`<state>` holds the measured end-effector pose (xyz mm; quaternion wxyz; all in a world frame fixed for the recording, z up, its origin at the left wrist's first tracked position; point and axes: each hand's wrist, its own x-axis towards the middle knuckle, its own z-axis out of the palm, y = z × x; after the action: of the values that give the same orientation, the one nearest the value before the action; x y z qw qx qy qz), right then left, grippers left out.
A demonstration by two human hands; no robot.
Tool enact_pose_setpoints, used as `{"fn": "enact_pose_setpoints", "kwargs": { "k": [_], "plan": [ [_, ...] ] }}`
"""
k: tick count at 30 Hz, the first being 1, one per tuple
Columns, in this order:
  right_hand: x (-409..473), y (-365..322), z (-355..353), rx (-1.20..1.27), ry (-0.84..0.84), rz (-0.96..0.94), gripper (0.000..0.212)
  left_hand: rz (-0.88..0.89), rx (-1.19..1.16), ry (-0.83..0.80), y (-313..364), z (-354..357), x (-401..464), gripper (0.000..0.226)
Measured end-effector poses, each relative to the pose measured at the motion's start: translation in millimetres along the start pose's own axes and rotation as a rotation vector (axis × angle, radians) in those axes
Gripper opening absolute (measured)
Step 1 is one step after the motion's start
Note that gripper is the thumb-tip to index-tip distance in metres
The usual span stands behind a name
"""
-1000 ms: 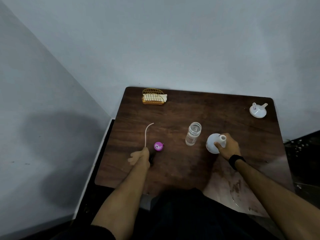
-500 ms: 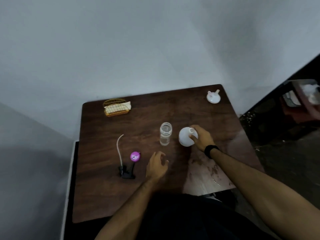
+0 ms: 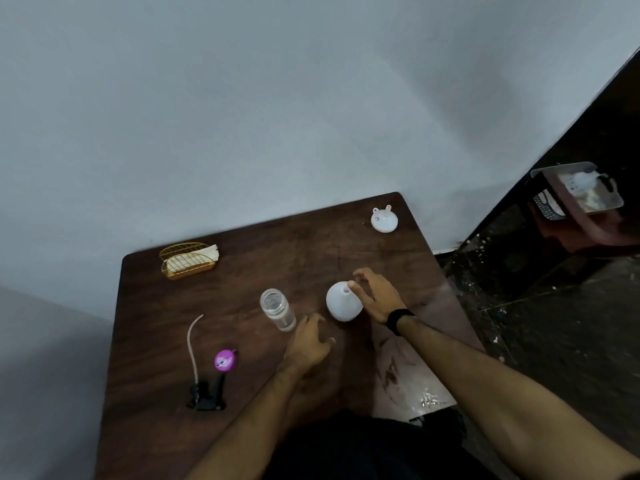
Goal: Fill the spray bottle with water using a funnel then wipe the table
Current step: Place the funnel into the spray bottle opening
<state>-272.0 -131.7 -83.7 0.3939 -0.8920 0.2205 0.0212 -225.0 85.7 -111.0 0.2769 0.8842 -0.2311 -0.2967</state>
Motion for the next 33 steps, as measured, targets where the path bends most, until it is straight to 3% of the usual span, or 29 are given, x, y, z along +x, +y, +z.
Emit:
{"fn": "enact_pose_setpoints", "kwargs": {
  "k": [6, 10, 16, 20, 23, 29, 33],
  "plan": [
    [51, 41, -38, 0.029, 0.122, 0.023, 0.039, 0.035, -0.005, 0.125, 30, 2, 32, 0.04],
    [100, 55, -68, -0.079, 0.123, 0.041, 0.05, -0.034, 0.041, 0.116, 38, 4, 48, 0.056],
    [170, 66, -99, -0.246, 0.015, 0.065, 0.074, -0.007, -0.007, 0.12, 53, 8, 56, 0.068],
    [203, 76, -104, -0.276, -0.111, 0.114, 0.077, 0.003, -0.041, 0.115, 57, 10, 56, 0.07],
    [216, 86, -101, -0.18, -0.171, 0.088, 0.068, -0.037, -0.006, 0.13, 62, 8, 58, 0.054],
    [201, 96, -92, -0.053, -0.022, 0.056, 0.009, -0.066, 0.005, 0.159, 62, 7, 60, 0.042],
    [178, 98, -91, -0.077, -0.021, 0.034, 0.013, -0.063, -0.02, 0.183, 59, 8, 59, 0.038]
  ]
}}
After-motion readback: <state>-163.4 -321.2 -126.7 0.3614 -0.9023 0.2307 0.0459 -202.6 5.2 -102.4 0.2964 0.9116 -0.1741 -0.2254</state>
